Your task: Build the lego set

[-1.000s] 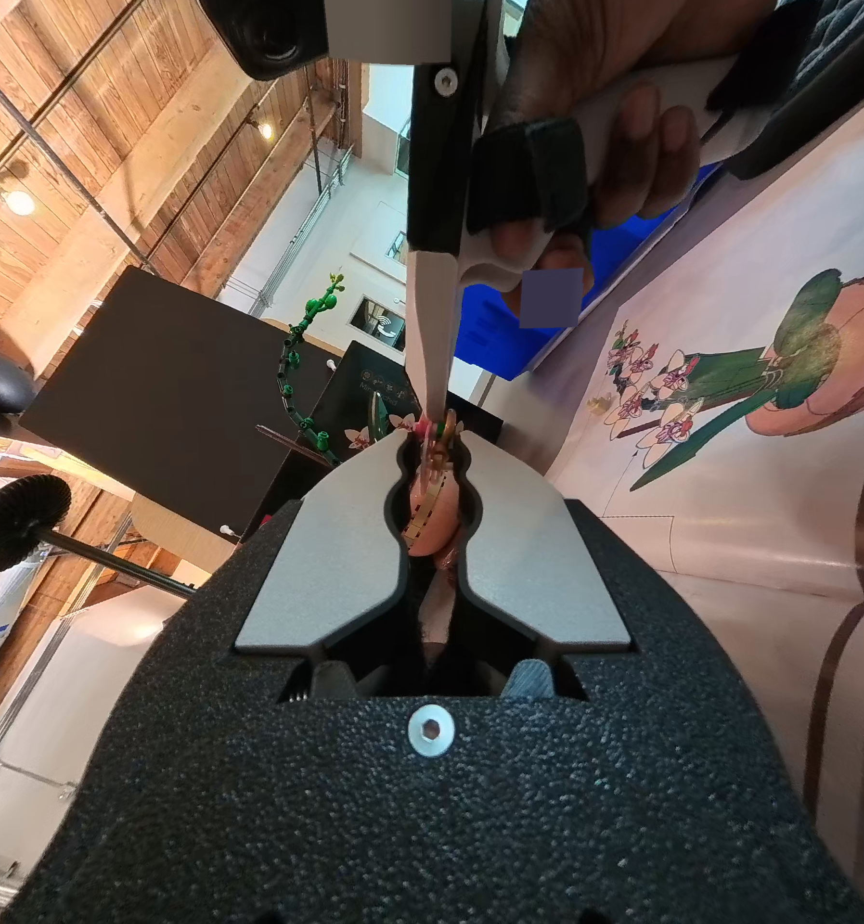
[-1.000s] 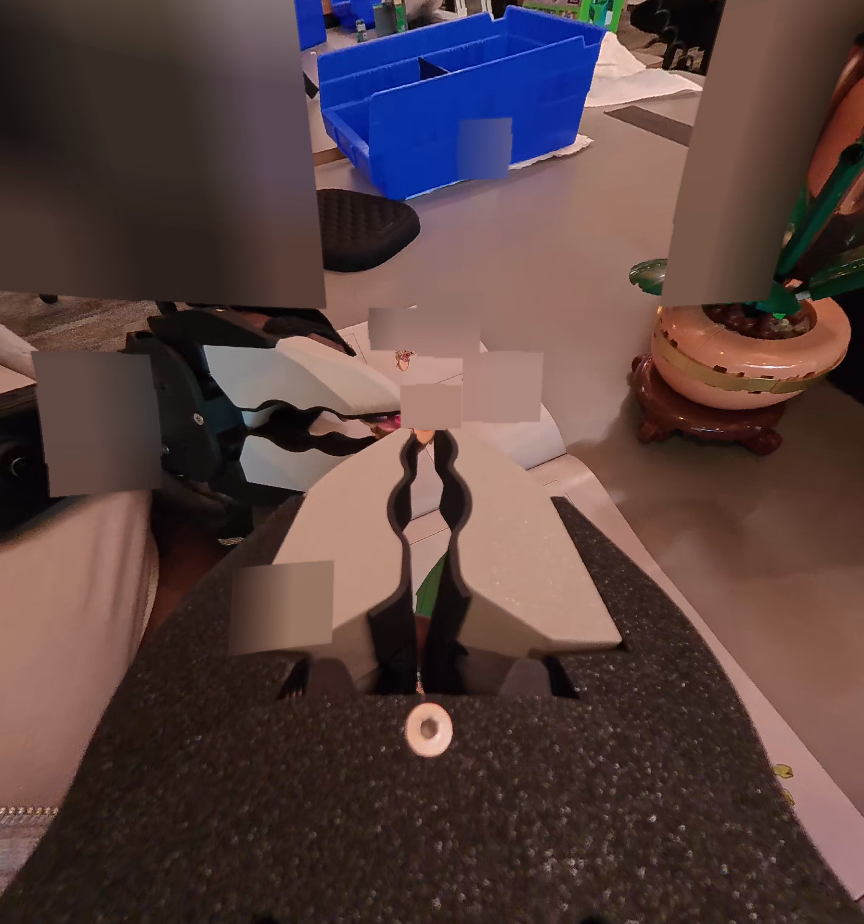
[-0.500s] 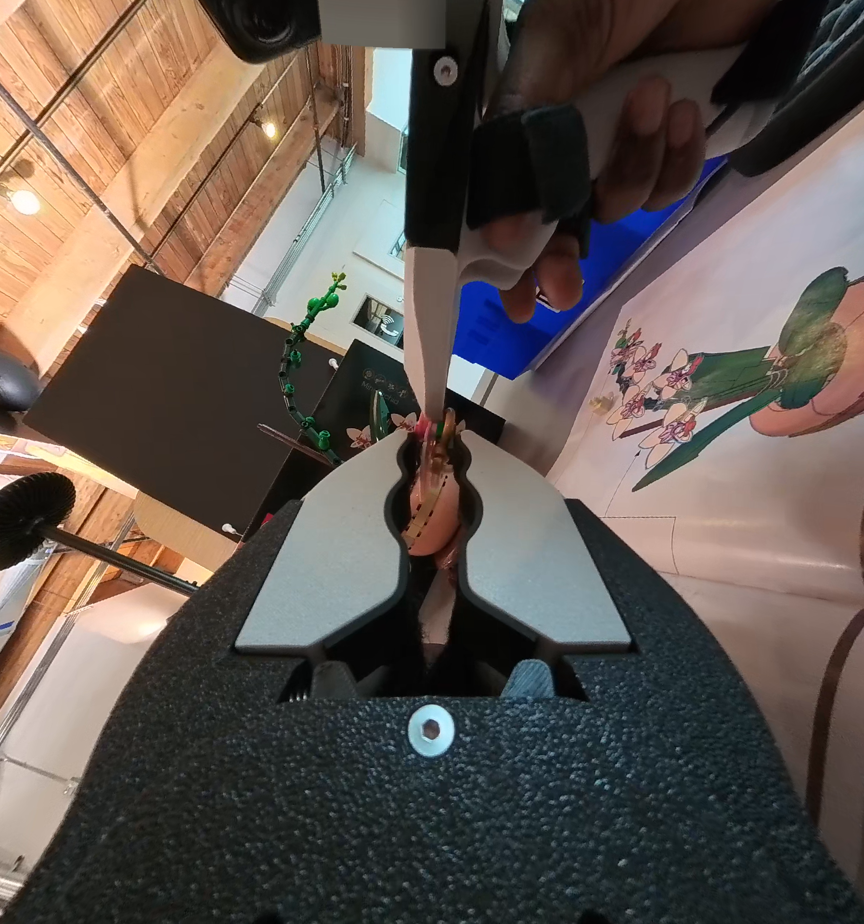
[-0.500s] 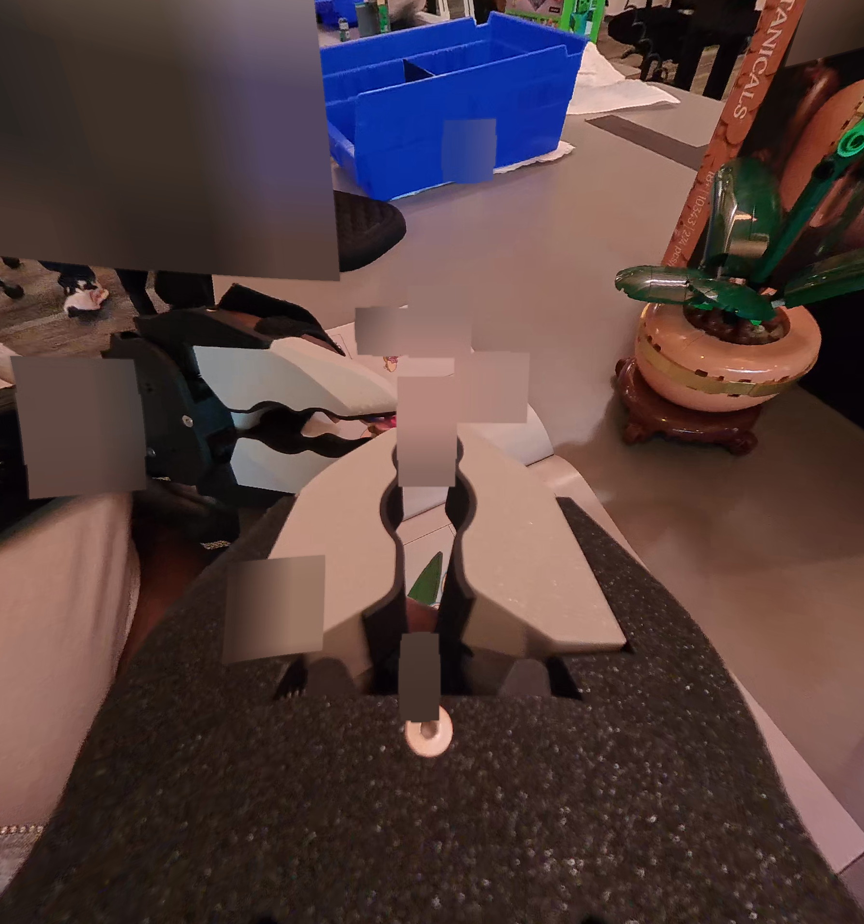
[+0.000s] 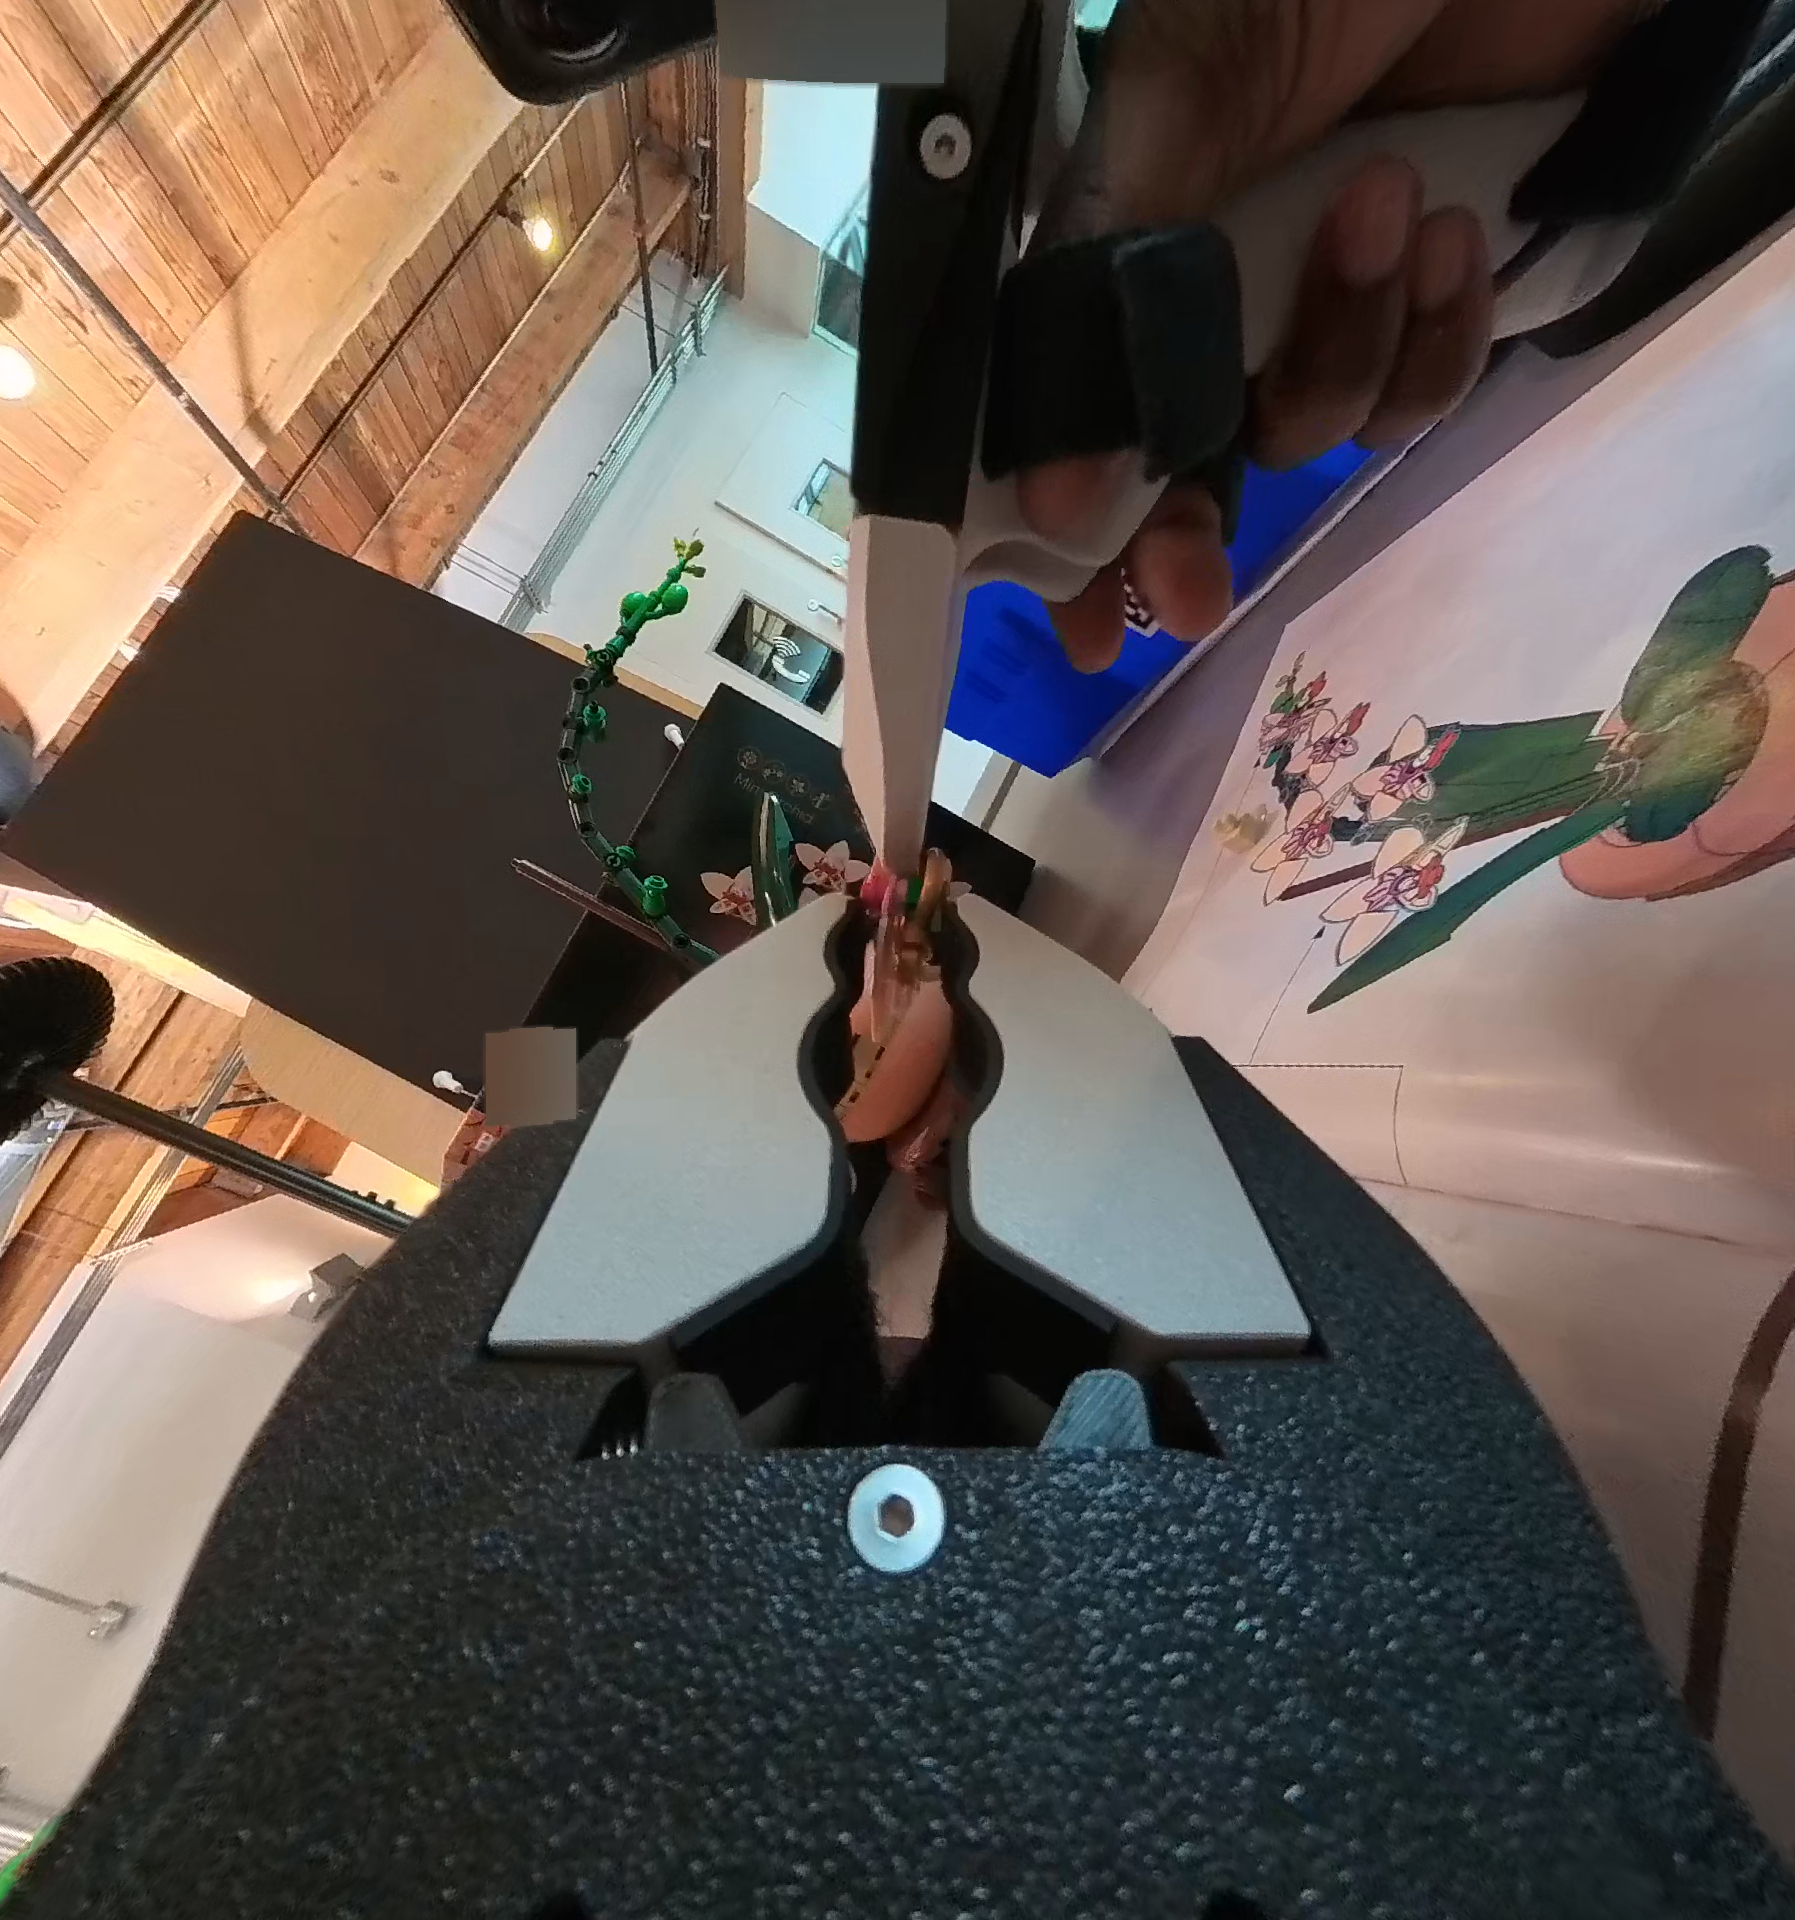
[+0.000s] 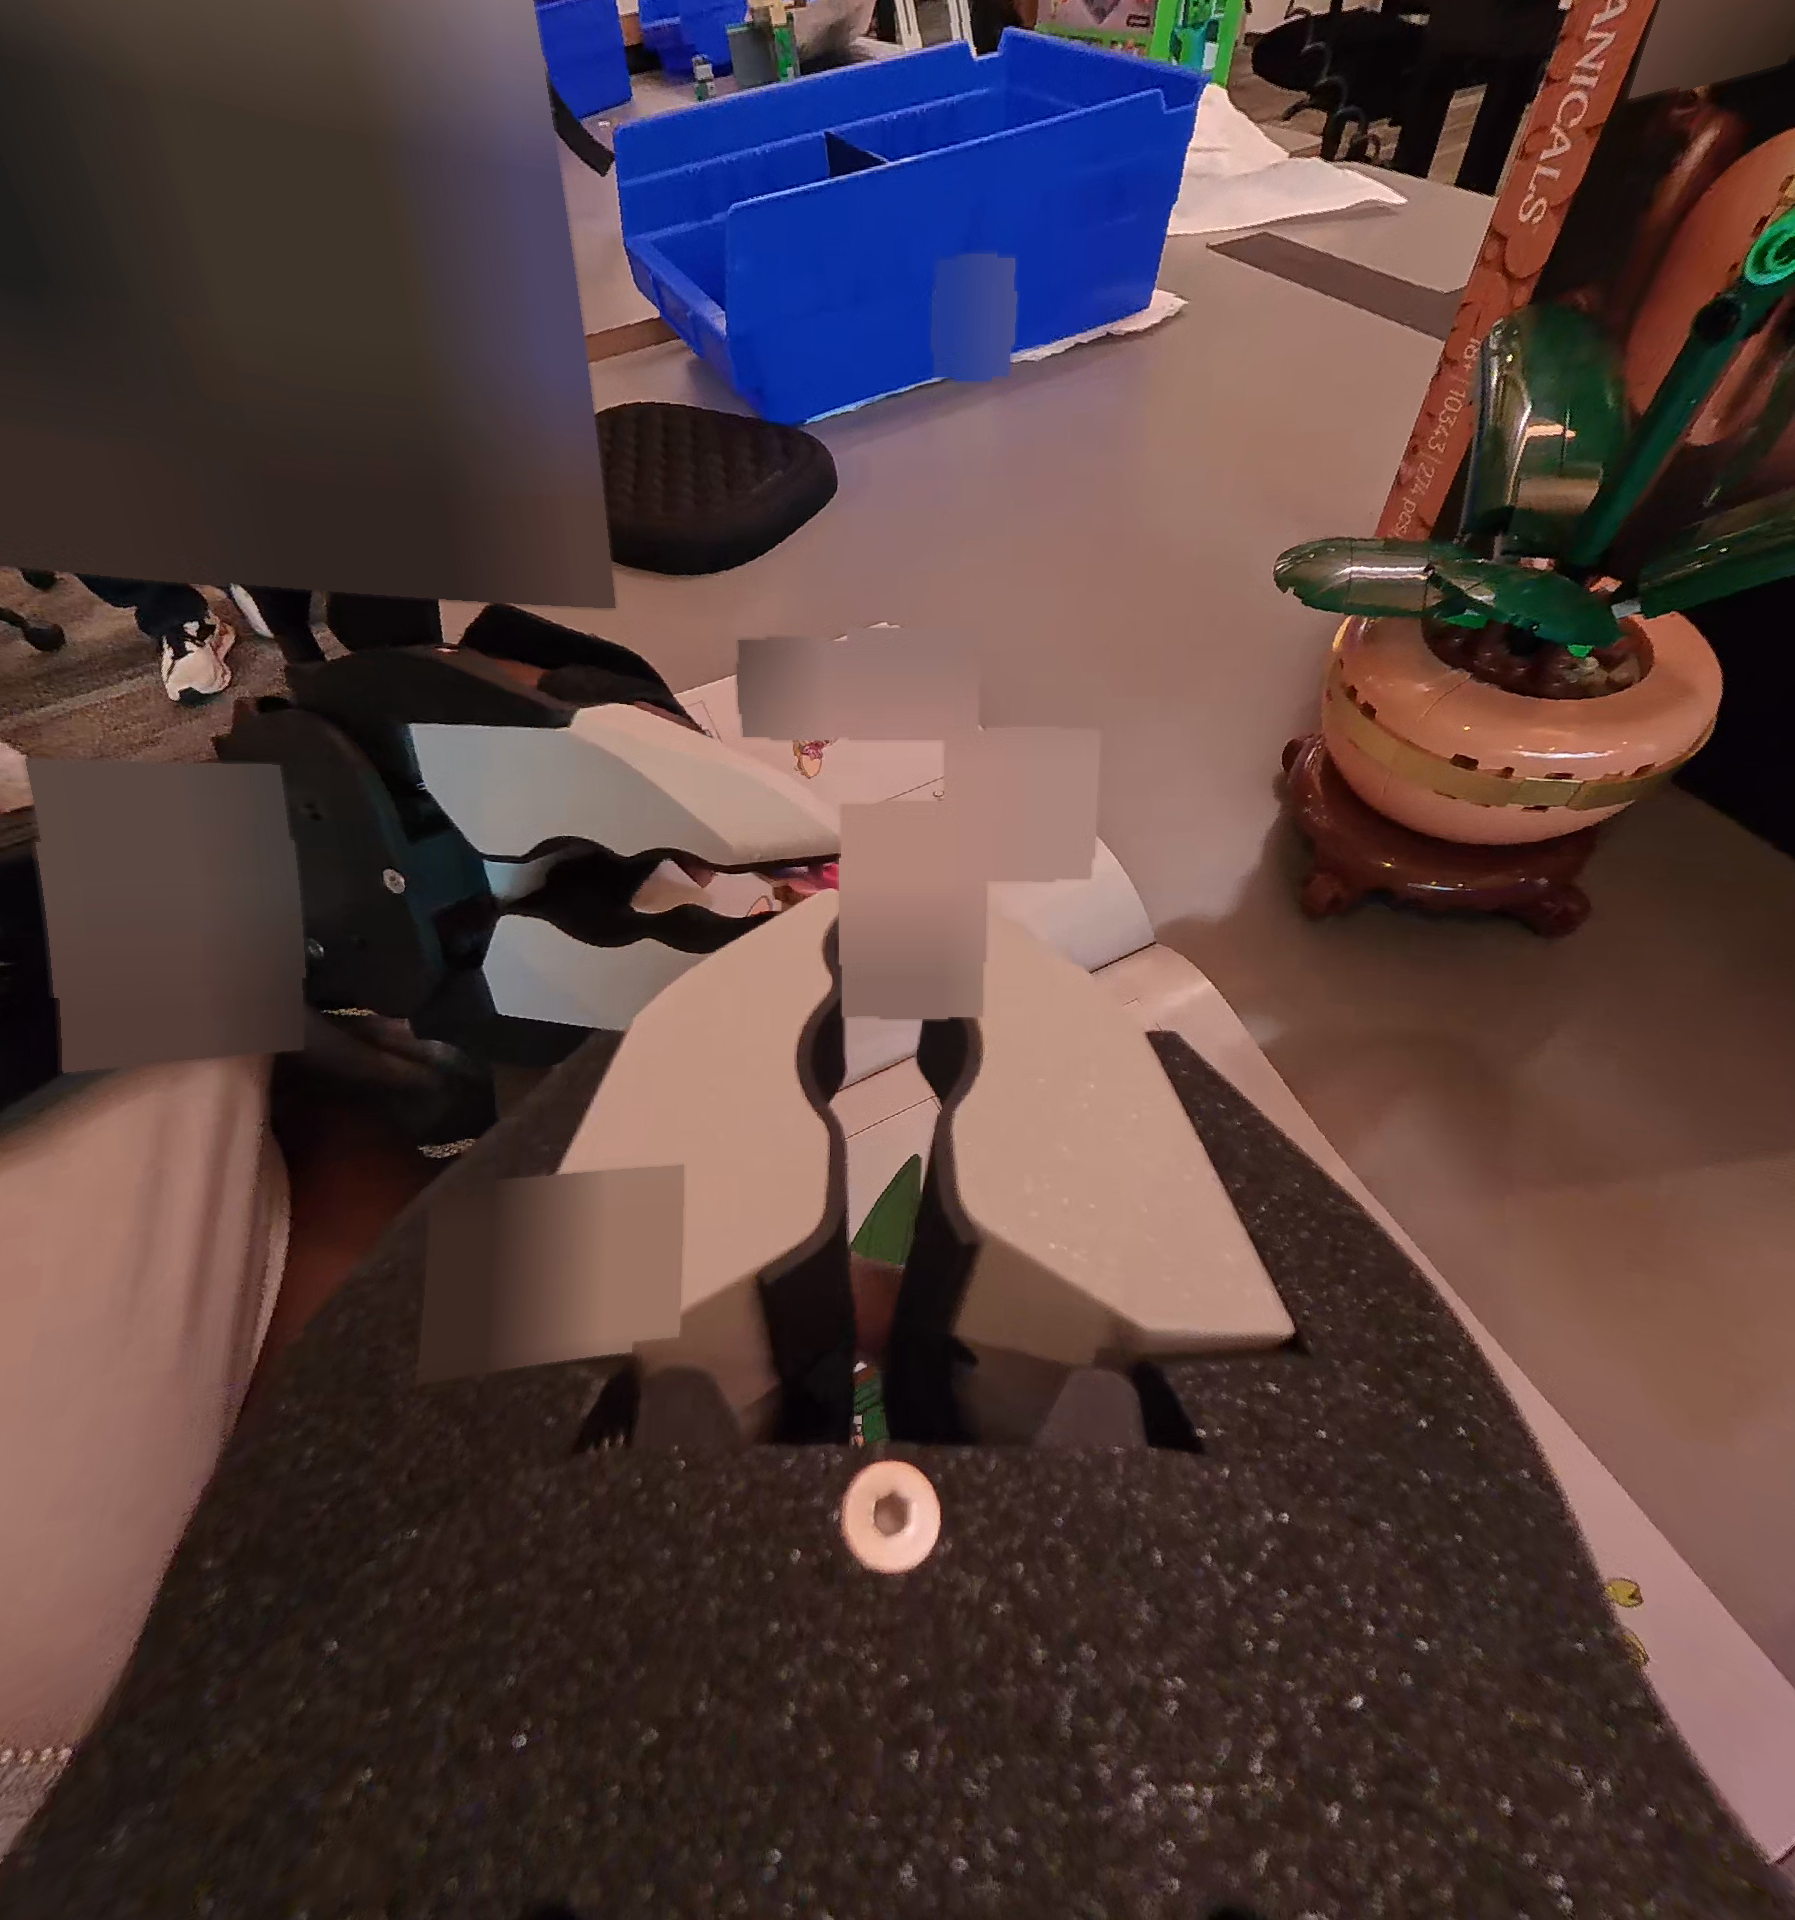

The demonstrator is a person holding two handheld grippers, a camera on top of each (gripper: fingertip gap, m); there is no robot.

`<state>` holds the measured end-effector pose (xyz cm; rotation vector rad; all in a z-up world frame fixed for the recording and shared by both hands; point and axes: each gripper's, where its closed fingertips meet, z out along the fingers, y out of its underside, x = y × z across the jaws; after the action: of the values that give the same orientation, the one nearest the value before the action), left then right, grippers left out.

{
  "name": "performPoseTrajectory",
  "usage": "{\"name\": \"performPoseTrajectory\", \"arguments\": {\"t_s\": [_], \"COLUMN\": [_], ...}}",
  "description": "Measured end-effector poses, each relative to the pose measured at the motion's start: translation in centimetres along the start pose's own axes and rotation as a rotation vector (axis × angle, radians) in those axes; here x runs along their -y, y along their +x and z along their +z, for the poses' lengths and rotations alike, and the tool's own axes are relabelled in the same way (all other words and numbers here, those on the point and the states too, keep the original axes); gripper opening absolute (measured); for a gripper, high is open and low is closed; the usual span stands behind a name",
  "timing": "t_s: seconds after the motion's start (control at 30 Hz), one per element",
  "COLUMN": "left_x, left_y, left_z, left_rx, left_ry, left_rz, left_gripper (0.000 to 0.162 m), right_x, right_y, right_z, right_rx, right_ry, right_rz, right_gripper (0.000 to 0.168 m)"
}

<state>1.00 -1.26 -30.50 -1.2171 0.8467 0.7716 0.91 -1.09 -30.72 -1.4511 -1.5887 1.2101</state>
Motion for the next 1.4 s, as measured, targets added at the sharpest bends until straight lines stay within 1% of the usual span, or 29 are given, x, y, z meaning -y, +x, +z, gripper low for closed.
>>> {"name": "performPoseTrajectory", "arguments": {"t_s": [0.03,0.07,0.23,0.43,0.53,0.7,0.77,0.87,0.9,0.97,1.03,1.17,1.33,1.4], "left_x": [0.0,0.0,-0.3,-0.7,-0.5,1.0,1.4,1.0,0.8,0.6,0.6,0.8,1.0,1.2], "left_y": [0.0,0.0,0.0,-0.7,-1.1,-1.3,-1.6,-2.4,-2.4,-1.9,-1.3,-0.6,0.0,0.3], "left_z": [0.0,0.0,0.1,0.1,-0.1,-0.7,-0.9,-0.9,-0.8,-0.7,-0.7,-0.7,-0.8,-0.8], "left_rx": [-0.001,-0.004,-0.014,-0.032,-0.054,-0.155,-0.200,-0.211,-0.220,-0.253,-0.292,-0.337,-0.378,-0.397], "left_ry": [0.000,0.001,-0.008,0.009,0.059,0.208,0.257,0.279,0.270,0.244,0.226,0.207,0.200,0.208], "left_rz": [-0.005,-0.009,-0.045,-0.204,-0.321,-0.486,-0.566,-0.656,-0.661,-0.633,-0.595,-0.502,-0.425,-0.410], "left_gripper": [0.013,0.013,0.013,0.013,0.013,0.013,0.013,0.013,0.013,0.013,0.013,0.014,0.014,0.014], "right_x": [0.1,0.1,0.7,0.6,0.6,1.3,1.8,3.2,3.2,2.4,1.9,0.5,0.3,0.0], "right_y": [0.0,0.1,0.0,0.1,-0.1,-1.1,-1.4,-2.2,-2.6,-2.9,-2.8,-2.3,-2.2,-2.1], "right_z": [0.0,0.1,-0.1,-0.3,-0.3,-0.5,-1.0,-2.2,-2.3,-2.0,-1.6,-1.0,-0.7,-0.5], "right_rx": [0.000,-0.013,-0.015,-0.018,-0.020,0.002,-0.001,-0.065,-0.090,-0.119,-0.151,-0.135,-0.132,-0.135], "right_ry": [0.005,0.005,0.041,0.047,0.052,0.101,0.145,0.252,0.244,0.150,0.072,-0.080,-0.122,-0.152], "right_rz": [0.006,0.016,-0.004,0.009,-0.005,-0.065,-0.148,-0.435,-0.549,-0.737,-0.863,-1.023,-1.106,-1.135], "right_gripper": [0.029,0.040,0.039,0.040,0.038,0.028,0.021,0.008,0.006,0.007,0.006,0.007,0.008,0.005]}}
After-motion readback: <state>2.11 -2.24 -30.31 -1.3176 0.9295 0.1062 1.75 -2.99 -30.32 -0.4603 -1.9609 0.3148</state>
